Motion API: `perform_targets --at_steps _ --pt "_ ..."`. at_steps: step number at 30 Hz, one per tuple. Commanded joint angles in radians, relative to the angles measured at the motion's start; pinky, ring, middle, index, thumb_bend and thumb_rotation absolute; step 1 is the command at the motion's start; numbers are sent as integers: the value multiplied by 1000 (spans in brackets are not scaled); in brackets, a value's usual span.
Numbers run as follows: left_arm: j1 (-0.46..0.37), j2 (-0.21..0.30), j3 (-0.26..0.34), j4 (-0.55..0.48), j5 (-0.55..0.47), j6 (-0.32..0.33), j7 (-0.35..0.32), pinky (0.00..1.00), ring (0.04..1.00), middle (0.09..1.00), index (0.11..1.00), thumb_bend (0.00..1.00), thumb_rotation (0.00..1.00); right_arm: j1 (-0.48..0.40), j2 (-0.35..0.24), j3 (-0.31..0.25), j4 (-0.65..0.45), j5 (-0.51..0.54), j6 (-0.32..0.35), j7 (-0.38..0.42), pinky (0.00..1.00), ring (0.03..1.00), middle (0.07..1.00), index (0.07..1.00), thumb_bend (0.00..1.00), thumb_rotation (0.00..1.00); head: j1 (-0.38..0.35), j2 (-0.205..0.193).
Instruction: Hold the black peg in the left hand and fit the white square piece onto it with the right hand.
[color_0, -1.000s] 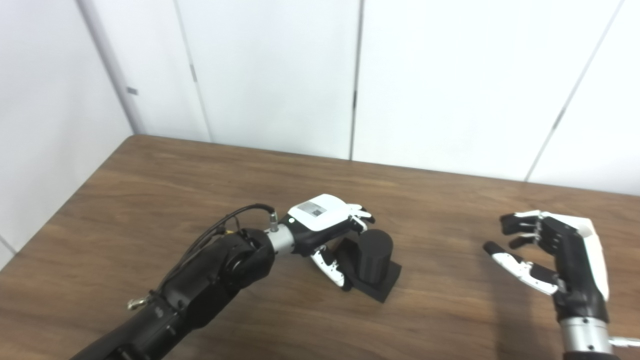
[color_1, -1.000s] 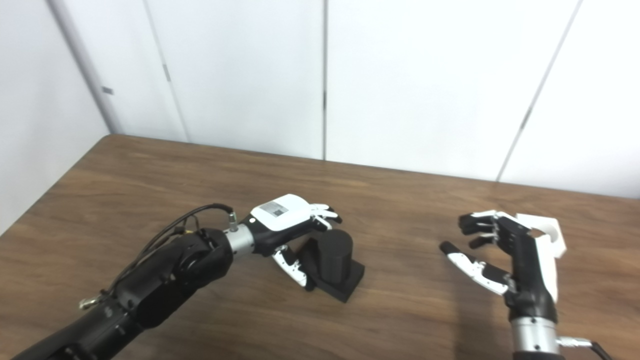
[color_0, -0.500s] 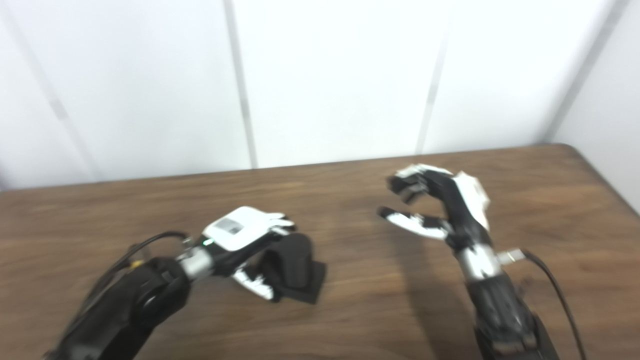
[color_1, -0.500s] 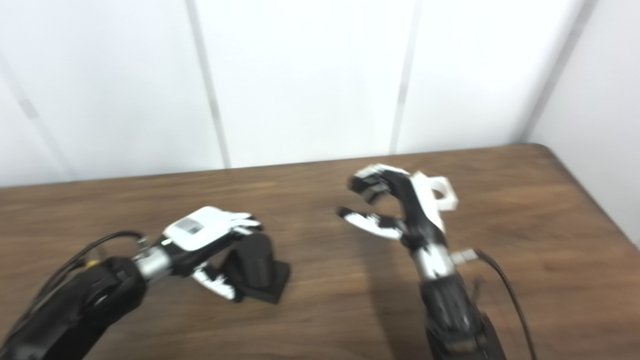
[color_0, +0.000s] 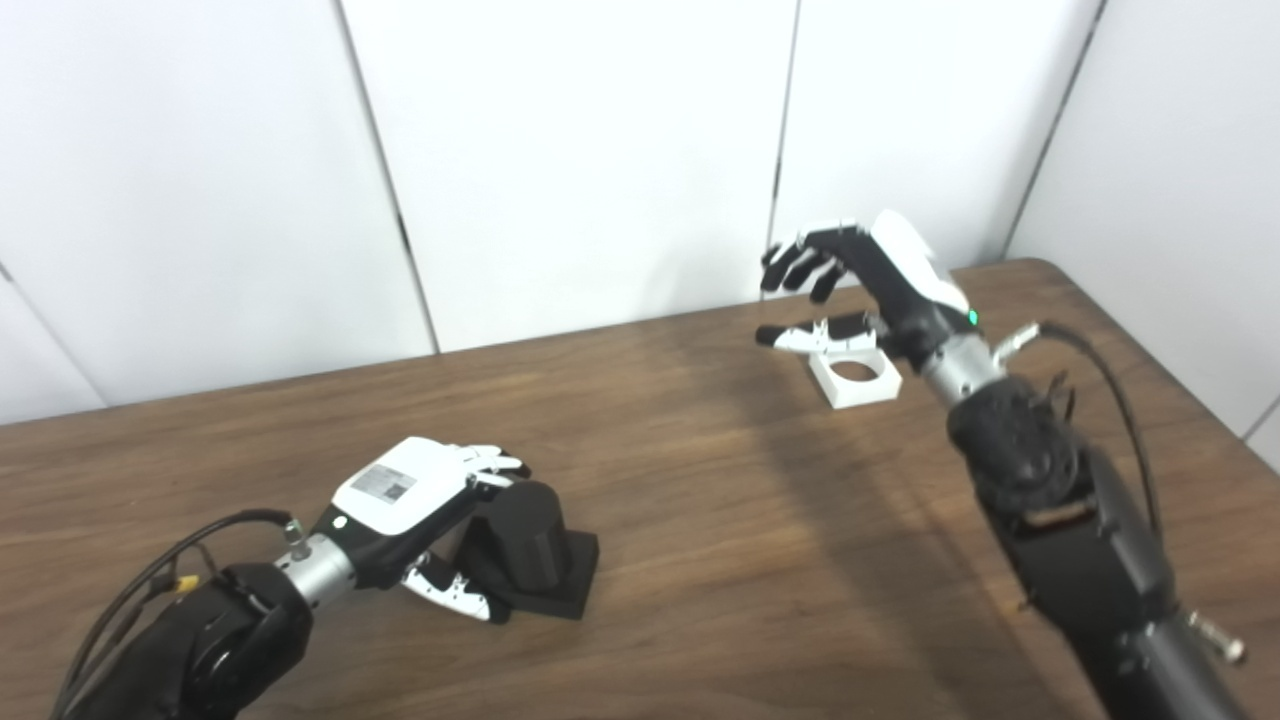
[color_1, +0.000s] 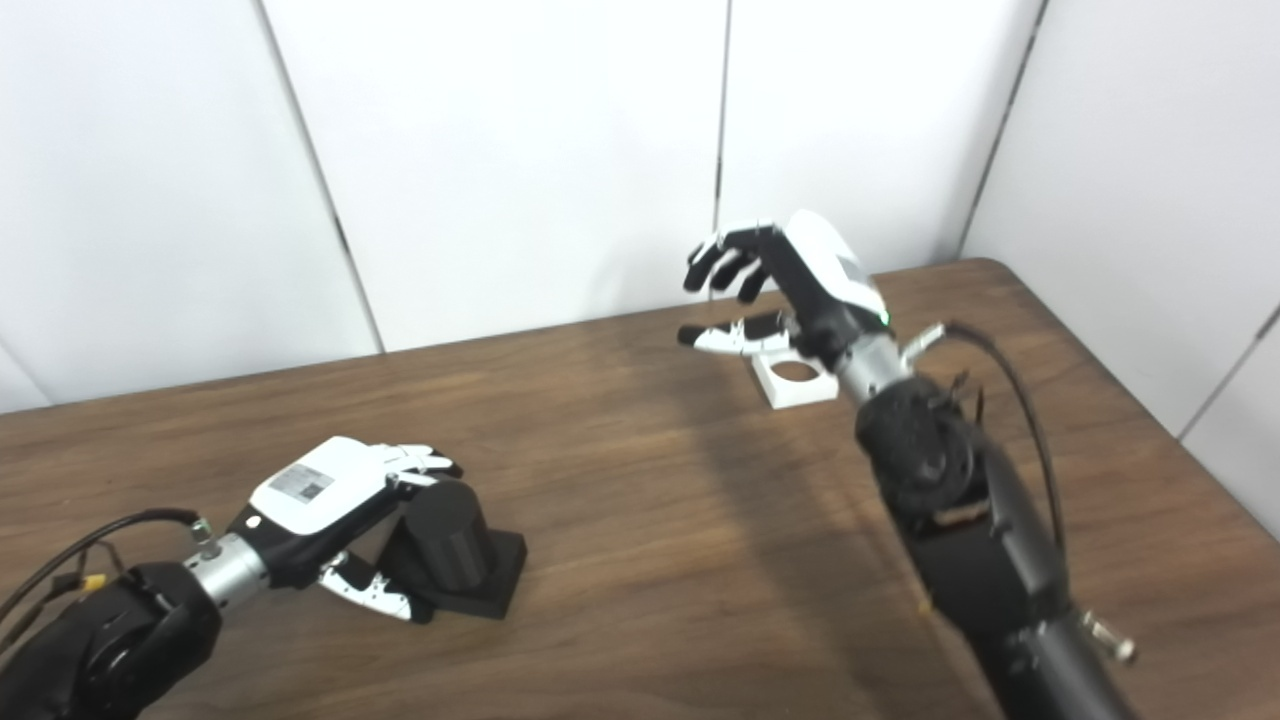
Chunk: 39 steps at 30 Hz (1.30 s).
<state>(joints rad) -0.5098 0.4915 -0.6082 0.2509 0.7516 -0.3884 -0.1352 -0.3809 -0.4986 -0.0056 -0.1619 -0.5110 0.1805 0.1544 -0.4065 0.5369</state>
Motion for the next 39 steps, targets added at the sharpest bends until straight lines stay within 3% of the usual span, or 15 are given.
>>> perform_targets --at_steps 1,4,11,12,13,18,21,24,32,35,39 --pt "55 40 -44 53 57 -26 -74 814 882 855 490 524 62 -67 -54 4 11 -42 10 15 513 628 709 496 510 126 -4 1" --pt "57 42 -42 58 63 -39 -55 802 873 851 490 524 61 -108 -118 41 62 -95 38 69 547 694 763 497 510 133 -9 -4" --pt "66 44 -34 53 55 -45 -50 800 865 844 490 524 59 -189 -208 99 211 -130 8 115 639 807 826 497 513 137 -17 -8" --pt "68 44 -33 54 55 -47 -46 793 860 839 490 524 59 -201 -221 109 226 -130 14 140 671 831 846 644 603 130 -16 -9" --pt "69 44 -32 54 55 -50 -43 791 858 837 489 524 59 -209 -230 116 235 -128 18 157 687 845 864 704 634 145 -16 -9" --pt "77 48 -25 45 43 -46 -47 799 858 833 489 524 58 -267 -290 157 299 -84 19 308 738 908 911 843 766 355 -12 -6" --pt "79 51 -24 39 47 -45 -51 793 855 833 489 524 58 -300 -309 194 312 -105 80 400 804 974 969 899 899 418 -14 -2" --pt "81 51 -25 38 49 -41 -54 791 856 833 489 524 59 -327 -318 230 324 -137 130 459 863 998 997 937 991 398 -14 -2" --pt "85 49 -19 33 42 -38 -53 787 856 834 489 524 58 -365 -337 294 326 -155 189 607 871 1000 1000 987 1000 365 -10 2" --pt "83 48 -17 38 39 -38 -56 792 859 837 489 524 58 -367 -340 308 326 -164 192 626 842 1000 1000 991 1000 344 -7 3" --pt "84 47 -14 38 39 -37 -56 790 857 837 489 524 57 -362 -337 314 326 -167 184 634 874 1000 1000 991 1000 301 -7 7"
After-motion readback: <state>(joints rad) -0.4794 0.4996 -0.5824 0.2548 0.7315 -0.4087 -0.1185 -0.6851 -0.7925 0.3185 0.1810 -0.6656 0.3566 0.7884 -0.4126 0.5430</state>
